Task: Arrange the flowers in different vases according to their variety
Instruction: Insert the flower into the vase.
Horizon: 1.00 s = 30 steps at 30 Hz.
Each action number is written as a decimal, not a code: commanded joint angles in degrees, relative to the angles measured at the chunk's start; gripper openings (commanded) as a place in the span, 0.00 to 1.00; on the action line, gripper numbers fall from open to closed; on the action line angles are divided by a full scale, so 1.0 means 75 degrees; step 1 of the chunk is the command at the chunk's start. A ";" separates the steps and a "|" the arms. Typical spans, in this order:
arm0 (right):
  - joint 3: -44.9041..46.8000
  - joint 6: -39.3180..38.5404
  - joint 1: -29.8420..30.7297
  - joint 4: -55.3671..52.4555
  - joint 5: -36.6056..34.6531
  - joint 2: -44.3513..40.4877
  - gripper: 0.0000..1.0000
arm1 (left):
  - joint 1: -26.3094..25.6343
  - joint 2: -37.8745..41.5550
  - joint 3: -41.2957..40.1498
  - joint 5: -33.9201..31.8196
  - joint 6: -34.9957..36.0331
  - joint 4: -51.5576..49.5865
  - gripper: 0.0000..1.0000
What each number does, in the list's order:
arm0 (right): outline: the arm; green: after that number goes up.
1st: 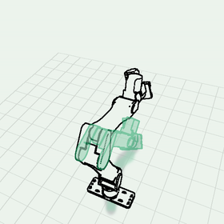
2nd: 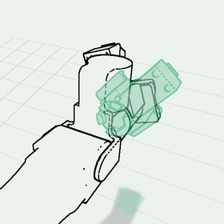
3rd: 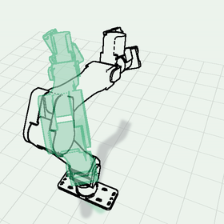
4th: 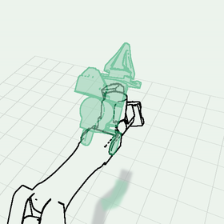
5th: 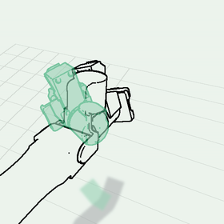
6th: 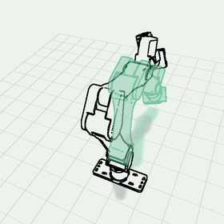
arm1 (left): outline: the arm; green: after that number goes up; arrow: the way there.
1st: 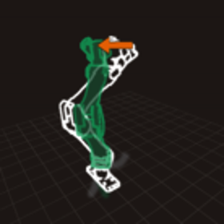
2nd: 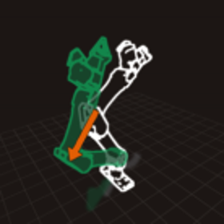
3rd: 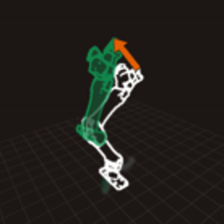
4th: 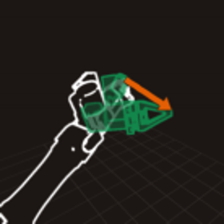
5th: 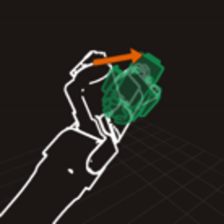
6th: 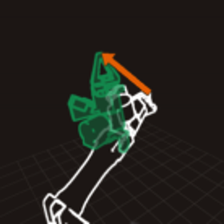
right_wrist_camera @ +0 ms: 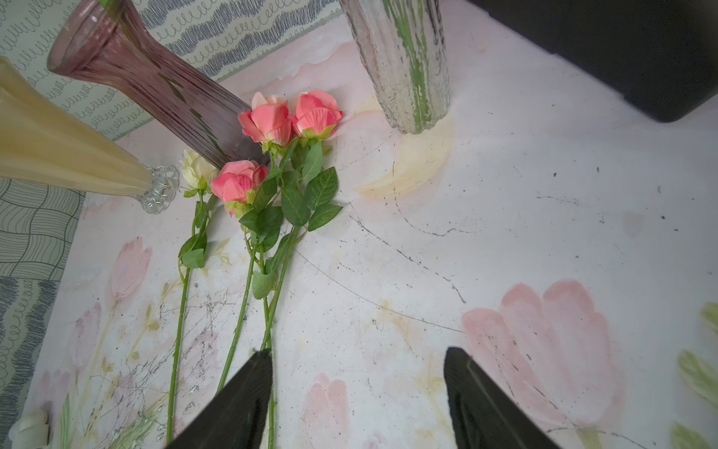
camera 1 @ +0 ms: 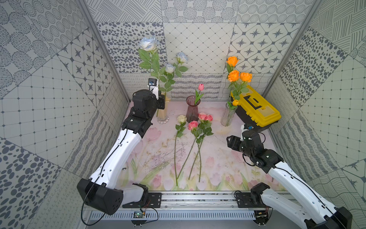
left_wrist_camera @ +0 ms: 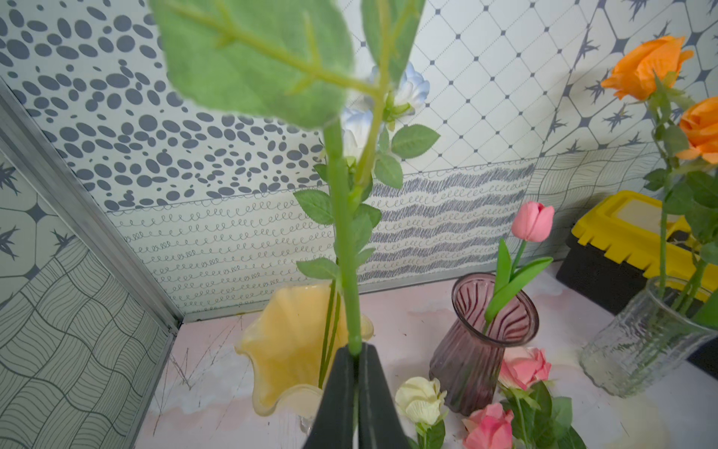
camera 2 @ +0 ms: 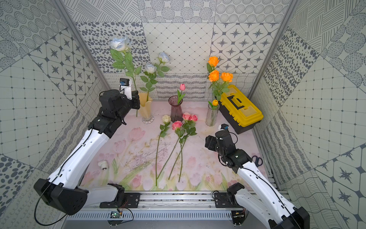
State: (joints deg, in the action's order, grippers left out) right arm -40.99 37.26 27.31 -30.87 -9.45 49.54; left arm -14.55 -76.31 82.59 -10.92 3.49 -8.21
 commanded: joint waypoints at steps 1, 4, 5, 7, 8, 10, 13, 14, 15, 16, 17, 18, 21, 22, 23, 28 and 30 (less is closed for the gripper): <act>0.0088 0.0127 0.0027 0.0354 -0.0004 -0.0116 0.75 | 0.0322 -0.0643 0.0727 0.0446 0.0272 0.1595 0.00; 0.0088 0.0085 0.0022 0.0360 -0.0009 -0.0090 0.75 | 0.0451 -0.0953 0.0907 0.0419 0.0197 0.1887 0.00; 0.0090 0.0071 0.0026 0.0361 -0.0018 -0.0076 0.74 | 0.0494 -0.1049 0.0932 0.0412 0.0172 0.1997 0.00; 0.0088 0.0068 0.0020 0.0355 -0.0051 -0.0078 0.75 | 0.0600 -0.1237 0.1051 0.0453 0.0102 0.2106 0.00; 0.0100 0.0069 0.0026 0.0363 -0.0050 -0.0068 0.75 | 0.0655 -0.1335 0.1109 0.0490 0.0064 0.2154 0.00; 0.0103 0.0062 0.0026 0.0378 -0.0054 -0.0043 0.75 | 0.0742 -0.1491 0.1152 0.0567 0.0008 0.2321 0.00; 0.0098 0.0066 0.0027 0.0384 -0.0049 0.0045 0.75 | 0.0842 -0.1773 0.1164 0.0681 -0.0141 0.2598 0.00; 0.0077 0.0068 0.0026 0.0391 -0.0041 0.0063 0.75 | 0.0867 -0.1870 0.1144 0.0709 -0.0191 0.2665 0.00; 0.0067 0.0066 0.0026 0.0397 -0.0042 0.0067 0.75 | 0.0884 -0.1969 0.1072 0.0726 -0.0246 0.2788 0.00; 0.0054 0.0081 0.0027 0.0401 -0.0044 0.0076 0.75 | 0.0909 -0.2056 0.1002 0.0734 -0.0329 0.2876 0.00; 0.0037 0.0083 0.0026 0.0391 -0.0053 0.0069 0.75 | 0.0950 -0.2136 0.0882 0.0752 -0.0447 0.2985 0.00; 0.0035 0.0095 0.0027 0.0399 -0.0067 0.0060 0.75 | 0.0982 -0.2219 0.0730 0.0742 -0.0557 0.3097 0.00; 0.0014 0.0095 0.0026 0.0365 -0.0061 0.0028 0.75 | 0.1054 -0.2384 0.0242 0.0751 -0.0894 0.3391 0.00; 0.0014 0.0104 0.0030 0.0355 -0.0047 0.0027 0.75 | 0.1060 -0.2431 0.0121 0.0765 -0.0943 0.3445 0.00; 0.0025 0.0098 0.0030 0.0333 -0.0031 0.0007 0.74 | 0.1061 -0.2464 -0.0009 0.0776 -0.0996 0.3461 0.00; 0.0069 0.0134 0.0039 0.0298 0.0072 0.0013 0.75 | 0.1066 -0.2528 -0.0282 0.0799 -0.1018 0.3227 0.10; 0.0063 0.0144 0.0065 0.0350 0.0131 0.0067 0.75 | 0.1062 -0.2540 -0.0251 0.0820 -0.1004 0.2970 0.55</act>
State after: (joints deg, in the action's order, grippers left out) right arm -40.58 37.74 27.38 -30.04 -9.26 49.87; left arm -6.85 -95.22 81.21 -6.13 -1.87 9.98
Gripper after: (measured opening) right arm 0.748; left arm 0.313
